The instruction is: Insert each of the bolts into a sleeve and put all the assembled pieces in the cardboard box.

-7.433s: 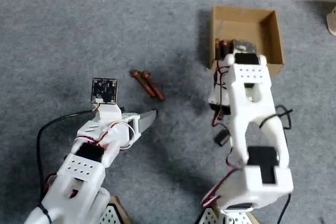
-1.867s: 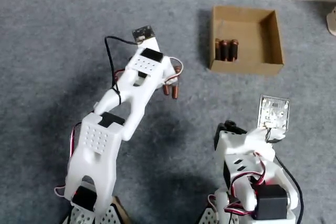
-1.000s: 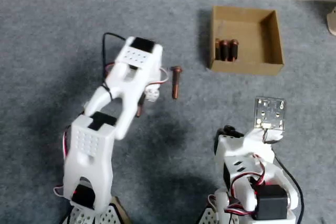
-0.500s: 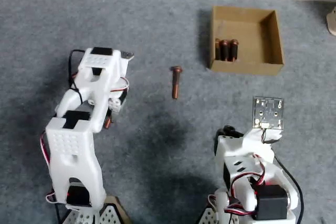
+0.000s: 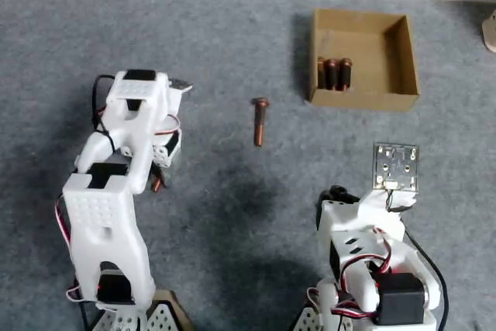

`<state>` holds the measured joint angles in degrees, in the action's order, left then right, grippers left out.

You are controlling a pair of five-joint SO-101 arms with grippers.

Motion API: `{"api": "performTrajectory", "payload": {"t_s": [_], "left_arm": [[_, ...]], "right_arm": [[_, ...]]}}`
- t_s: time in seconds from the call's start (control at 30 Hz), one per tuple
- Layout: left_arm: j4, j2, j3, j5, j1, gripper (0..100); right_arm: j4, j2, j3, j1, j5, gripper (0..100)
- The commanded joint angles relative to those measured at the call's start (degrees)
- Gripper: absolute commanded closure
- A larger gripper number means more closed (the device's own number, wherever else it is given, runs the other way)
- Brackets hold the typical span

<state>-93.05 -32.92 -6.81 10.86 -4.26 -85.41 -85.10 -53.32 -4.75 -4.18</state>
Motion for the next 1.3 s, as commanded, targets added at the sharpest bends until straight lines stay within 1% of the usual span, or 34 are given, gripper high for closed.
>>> {"api": "performTrajectory", "payload": {"t_s": [0.0,0.2,0.33,0.4,0.57,0.67,0.83,0.9,1.0,1.1,1.27], "left_arm": [[-3.3,2.0,-5.0,0.2,-0.8,85],[-2.5,1.6,-10.1,0.2,-0.5,85],[0.4,1.5,-10.3,0.2,0.0,85],[2.6,1.5,-10.3,0.2,0.0,87],[6.8,1.5,-10.2,0.2,0.5,97],[8.1,0.9,-10.1,0.2,1.5,100],[8.5,-2.9,-10.2,0.2,4.2,100],[9.5,-4.2,-10.2,0.0,4.3,100],[10.5,-5.1,-10.2,-3.3,3.3,100],[10.5,-5.2,-10.2,-3.9,2.7,99],[10.1,-5.1,-10.2,-7.0,2.2,86]], "right_arm": [[0.0,-0.4,0.9,-0.3,0.6,99.4],[0.0,-0.3,0.8,-0.3,0.6,99.4],[0.0,-0.3,0.8,-0.3,0.6,99.4],[0.0,-0.3,0.8,-0.3,0.6,99.4],[0.0,-0.3,0.8,-0.3,0.6,99.4],[0.0,-0.3,0.8,-0.3,0.6,99.4],[0.0,-0.3,0.8,-0.3,0.6,99.4],[0.0,-0.3,0.8,-0.3,0.6,99.4],[0.0,-0.3,0.8,-0.3,0.6,99.4],[0.0,-0.3,0.8,-0.3,0.6,99.4],[0.0,-0.3,0.8,-0.3,0.6,99.4]]}}
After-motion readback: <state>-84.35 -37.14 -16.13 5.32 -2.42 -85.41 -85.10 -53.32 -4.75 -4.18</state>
